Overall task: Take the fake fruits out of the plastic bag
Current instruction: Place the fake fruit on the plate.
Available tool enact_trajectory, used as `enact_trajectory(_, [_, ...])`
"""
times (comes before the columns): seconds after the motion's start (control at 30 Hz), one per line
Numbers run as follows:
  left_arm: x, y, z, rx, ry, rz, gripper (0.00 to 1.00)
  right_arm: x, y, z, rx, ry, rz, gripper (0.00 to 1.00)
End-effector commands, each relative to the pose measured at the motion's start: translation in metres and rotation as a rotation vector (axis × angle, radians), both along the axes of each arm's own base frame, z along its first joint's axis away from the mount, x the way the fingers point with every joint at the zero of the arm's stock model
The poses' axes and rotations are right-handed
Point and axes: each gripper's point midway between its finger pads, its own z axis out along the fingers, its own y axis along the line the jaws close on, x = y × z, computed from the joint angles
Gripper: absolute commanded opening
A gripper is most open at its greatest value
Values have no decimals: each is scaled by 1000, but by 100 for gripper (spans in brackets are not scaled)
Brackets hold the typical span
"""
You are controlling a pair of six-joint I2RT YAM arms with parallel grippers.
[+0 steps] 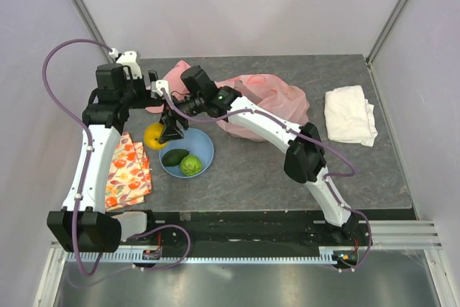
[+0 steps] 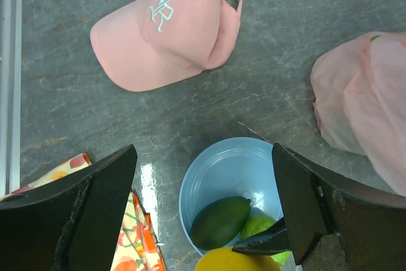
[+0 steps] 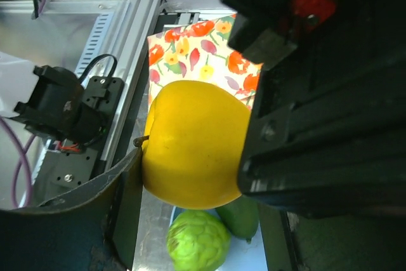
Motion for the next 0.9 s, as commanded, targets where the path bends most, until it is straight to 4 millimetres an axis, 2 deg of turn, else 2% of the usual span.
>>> enact_trajectory(0.0, [-35,-56,68,-169,-171,-251,95,52,-19,-104,-254,162,-277,49])
enact_trajectory(0.13, [-34,-51,70,-168,-178,-239,95,64,-21,-132,-302,155,-328,48])
enact_trajectory(0.2, [-31,-49,71,-164,-177,-227,95,65,-22,-135,-308,155,-331,47])
enact_trajectory(0.27, [-23,-47,68,-166,-163,-218,95,60,-24,-126,-298,156,-311,45])
enact_trajectory(0.37, [-1,-42,48,-160,-104,-177,94,47,-29,-86,-244,111,-257,43])
enact_trajectory(0.4, [10,-38,24,-152,-48,-142,94,42,-33,-63,-217,80,-246,43])
enact_trajectory(0.5, [28,-22,-7,-115,7,-43,94,30,-50,-33,-188,34,-236,43])
enact_trajectory(0.57, [40,-13,-19,-111,24,23,94,26,-59,-30,-198,18,-238,43])
enact_trajectory(0.67, [55,-7,-16,-130,11,69,95,19,-74,-39,-232,19,-234,43])
enact_trajectory(0.7, [60,-6,-10,-130,-3,69,95,16,-79,-42,-244,23,-239,43])
enact_trajectory(0.77, [65,-14,-4,-137,-26,-2,96,21,-84,-44,-247,49,-268,42])
enact_trajectory(0.87, [62,-22,10,-179,-57,-47,96,36,-88,-57,-276,71,-330,42])
